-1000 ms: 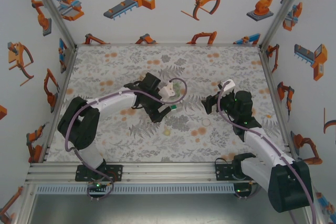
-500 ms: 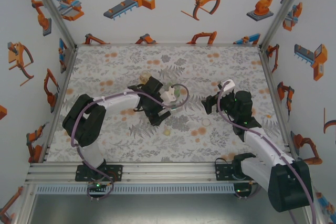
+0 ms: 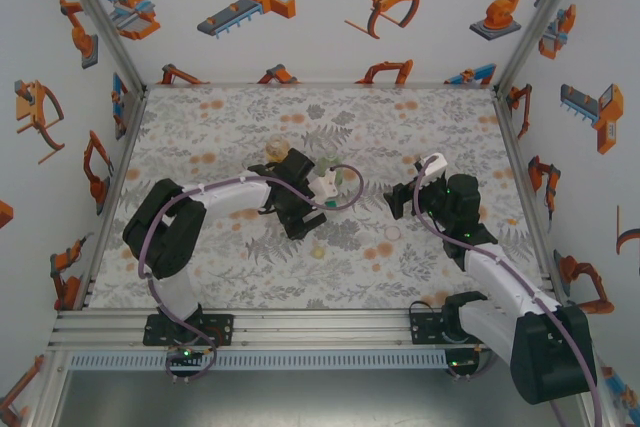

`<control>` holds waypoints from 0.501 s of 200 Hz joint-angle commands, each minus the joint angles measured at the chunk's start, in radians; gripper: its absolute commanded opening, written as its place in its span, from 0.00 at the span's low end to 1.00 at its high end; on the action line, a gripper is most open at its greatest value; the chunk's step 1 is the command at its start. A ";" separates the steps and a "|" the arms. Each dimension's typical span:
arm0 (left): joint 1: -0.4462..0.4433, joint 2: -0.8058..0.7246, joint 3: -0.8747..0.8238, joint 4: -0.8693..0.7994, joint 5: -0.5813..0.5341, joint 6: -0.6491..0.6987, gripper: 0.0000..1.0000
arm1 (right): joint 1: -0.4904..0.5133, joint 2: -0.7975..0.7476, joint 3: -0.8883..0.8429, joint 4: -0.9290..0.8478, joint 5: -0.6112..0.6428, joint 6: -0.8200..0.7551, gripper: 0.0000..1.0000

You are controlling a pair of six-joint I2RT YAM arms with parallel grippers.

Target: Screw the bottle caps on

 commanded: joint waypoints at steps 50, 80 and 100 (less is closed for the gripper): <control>-0.006 0.029 0.012 -0.028 0.021 0.027 0.60 | 0.005 -0.013 -0.009 0.025 0.019 -0.009 0.86; -0.004 0.026 0.011 -0.028 0.023 0.028 0.50 | 0.006 -0.016 -0.009 0.021 0.020 -0.010 0.87; -0.002 0.019 0.007 -0.028 0.034 0.031 0.45 | 0.006 -0.017 -0.007 0.018 0.020 -0.009 0.86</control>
